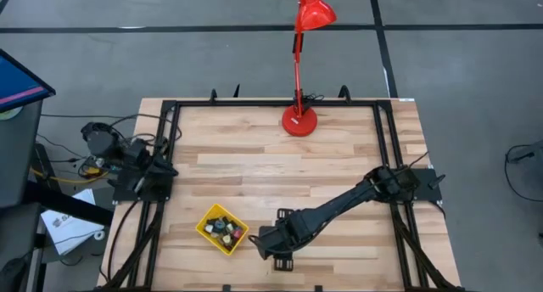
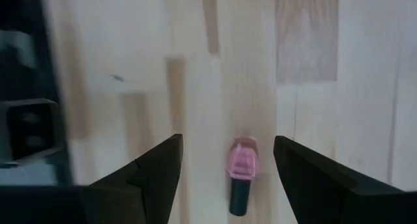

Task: Pick & Place Nail Polish
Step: Put the pink nail polish bottle into the yellow basket

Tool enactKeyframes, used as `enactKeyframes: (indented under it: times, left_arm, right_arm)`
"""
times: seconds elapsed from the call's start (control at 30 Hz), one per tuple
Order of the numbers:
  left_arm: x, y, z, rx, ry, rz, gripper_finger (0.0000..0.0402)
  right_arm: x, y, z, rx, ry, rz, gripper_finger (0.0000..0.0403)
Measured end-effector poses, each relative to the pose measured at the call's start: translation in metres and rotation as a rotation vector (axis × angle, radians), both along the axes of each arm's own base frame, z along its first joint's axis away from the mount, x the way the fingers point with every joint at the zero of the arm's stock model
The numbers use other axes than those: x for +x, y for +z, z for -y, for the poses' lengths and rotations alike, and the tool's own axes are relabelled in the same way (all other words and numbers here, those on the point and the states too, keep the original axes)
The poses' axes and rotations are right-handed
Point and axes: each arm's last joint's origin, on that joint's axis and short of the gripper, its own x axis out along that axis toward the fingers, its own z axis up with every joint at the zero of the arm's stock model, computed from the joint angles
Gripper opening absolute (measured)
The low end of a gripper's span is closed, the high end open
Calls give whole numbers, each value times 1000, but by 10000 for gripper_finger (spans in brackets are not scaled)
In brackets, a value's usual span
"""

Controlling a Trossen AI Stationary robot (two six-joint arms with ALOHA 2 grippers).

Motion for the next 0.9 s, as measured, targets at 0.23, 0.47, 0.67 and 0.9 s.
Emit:
enactKeyframes:
  times: [0.23,0.47,0.67,0.9]
  left_arm:
    - [14,-22,12,6,-44,5,2]
    - [27,-52,23,-15,-65,-53,1]
    - [35,-77,29,-53,-71,-103,1]
    - [44,-108,36,-96,-75,-130,1]
  right_arm:
    - [-12,-40,6,13,-27,-121,233]
    - [-18,-64,8,54,-46,-127,232]
    - [-19,-72,14,81,-81,-140,183]
    - [-20,-75,15,81,-98,-151,93]
